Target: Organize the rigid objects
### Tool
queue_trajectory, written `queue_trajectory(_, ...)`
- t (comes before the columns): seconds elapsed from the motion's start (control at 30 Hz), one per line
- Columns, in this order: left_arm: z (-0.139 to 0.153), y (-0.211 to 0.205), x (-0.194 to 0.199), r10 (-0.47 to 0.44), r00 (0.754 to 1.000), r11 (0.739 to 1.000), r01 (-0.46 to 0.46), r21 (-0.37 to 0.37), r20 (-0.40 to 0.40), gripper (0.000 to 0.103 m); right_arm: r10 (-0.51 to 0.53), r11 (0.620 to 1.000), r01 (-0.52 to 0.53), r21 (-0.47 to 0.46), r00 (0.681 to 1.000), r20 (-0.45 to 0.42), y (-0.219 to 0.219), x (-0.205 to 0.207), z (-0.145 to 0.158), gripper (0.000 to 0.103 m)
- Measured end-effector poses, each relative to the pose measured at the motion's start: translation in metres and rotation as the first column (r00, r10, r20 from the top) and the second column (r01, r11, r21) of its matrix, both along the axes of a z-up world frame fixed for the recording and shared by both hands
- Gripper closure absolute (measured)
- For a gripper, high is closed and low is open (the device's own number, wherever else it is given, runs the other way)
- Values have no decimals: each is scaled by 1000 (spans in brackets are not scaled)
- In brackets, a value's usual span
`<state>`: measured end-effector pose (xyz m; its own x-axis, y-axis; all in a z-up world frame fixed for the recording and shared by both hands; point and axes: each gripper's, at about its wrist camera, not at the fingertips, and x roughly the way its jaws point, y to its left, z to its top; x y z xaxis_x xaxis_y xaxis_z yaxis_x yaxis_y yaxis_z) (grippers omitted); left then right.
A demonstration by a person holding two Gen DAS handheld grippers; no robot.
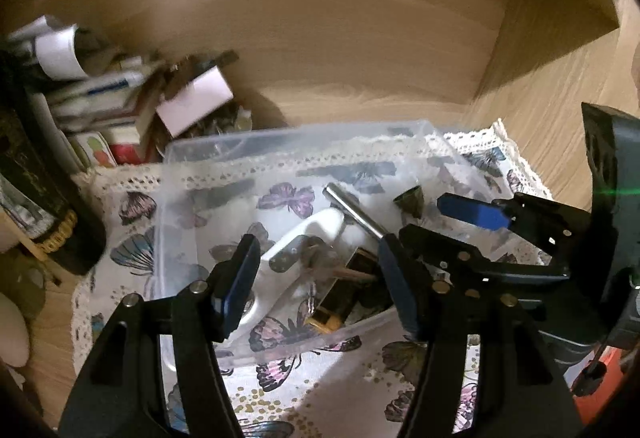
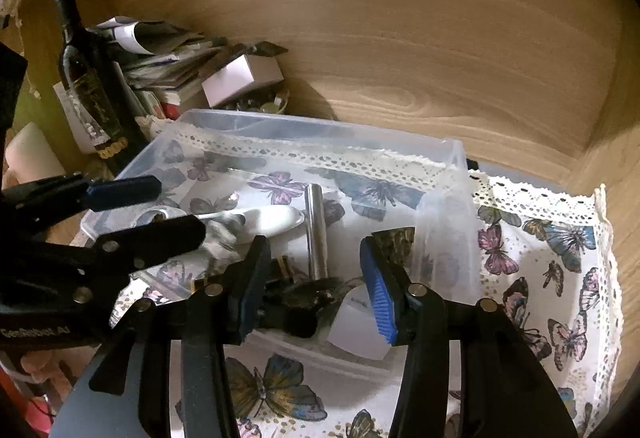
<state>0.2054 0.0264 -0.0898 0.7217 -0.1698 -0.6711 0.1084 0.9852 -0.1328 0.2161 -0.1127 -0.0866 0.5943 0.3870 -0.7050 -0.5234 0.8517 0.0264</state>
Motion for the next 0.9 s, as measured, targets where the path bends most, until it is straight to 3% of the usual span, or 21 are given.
queue_trajectory(0.23, 29, 6, -28, 35, 993, 999, -37, 16, 111, 41, -8, 999, 6, 37, 997, 72, -11, -20, 27, 58)
queue_trajectory(0.3, 36, 6, -37, 40, 989, 999, -44, 22, 139, 41, -17, 999, 12, 50, 994, 103, -15, -29, 36, 54)
queue_trajectory(0.47, 60, 6, -70, 57, 968, 998, -62, 14, 243, 30, -31, 996, 15, 93, 983, 184, -29, -59, 62, 49)
queue_trajectory(0.73, 91, -9, -132, 56, 908, 996, -78, 37, 416, 6, -83, 986, 32, 161, 944, 320, -53, -110, 96, 26)
queue_trajectory(0.9, 100, -16, -159, 62, 878, 995, -93, 42, 474, 1, -123, 976, 47, 215, 926, 357, -66, -129, 106, 11)
